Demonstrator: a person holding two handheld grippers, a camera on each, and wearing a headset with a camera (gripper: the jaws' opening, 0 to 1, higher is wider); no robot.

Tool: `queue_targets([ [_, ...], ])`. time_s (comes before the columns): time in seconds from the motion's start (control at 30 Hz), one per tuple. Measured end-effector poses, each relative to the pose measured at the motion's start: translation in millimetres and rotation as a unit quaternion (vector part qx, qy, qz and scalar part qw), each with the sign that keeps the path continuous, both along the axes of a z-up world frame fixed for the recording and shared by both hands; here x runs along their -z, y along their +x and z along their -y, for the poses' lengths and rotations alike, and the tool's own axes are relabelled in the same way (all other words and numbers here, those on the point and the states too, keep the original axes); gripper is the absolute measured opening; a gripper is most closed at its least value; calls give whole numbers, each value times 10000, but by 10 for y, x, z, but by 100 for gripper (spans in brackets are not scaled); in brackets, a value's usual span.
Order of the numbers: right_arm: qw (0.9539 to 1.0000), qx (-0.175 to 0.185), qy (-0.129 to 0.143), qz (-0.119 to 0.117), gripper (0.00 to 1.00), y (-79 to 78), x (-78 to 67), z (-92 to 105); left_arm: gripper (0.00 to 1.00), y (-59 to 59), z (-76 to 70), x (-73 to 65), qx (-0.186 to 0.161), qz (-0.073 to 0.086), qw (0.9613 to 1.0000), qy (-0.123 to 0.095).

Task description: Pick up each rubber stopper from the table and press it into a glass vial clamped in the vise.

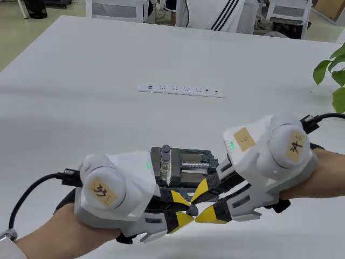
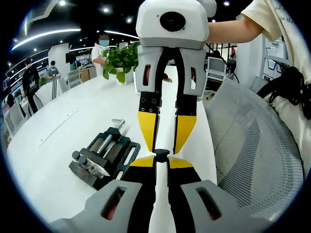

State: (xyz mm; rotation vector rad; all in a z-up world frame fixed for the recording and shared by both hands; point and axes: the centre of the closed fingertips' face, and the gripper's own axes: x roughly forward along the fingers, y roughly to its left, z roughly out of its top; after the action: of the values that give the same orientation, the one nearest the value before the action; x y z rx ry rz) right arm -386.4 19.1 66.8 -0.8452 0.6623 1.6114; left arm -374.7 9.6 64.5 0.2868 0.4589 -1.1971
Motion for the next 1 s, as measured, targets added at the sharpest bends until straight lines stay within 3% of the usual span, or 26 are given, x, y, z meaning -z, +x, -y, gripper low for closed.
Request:
queue_targets([
  [0.67, 9996, -104, 41, 251, 8, 53, -13, -48, 4, 15, -33, -52, -287, -265, 9987, -325],
  [1.0, 9996, -104, 38, 262, 8, 55, -22, -38, 4, 11, -17, -62, -273, -180, 9989, -338],
])
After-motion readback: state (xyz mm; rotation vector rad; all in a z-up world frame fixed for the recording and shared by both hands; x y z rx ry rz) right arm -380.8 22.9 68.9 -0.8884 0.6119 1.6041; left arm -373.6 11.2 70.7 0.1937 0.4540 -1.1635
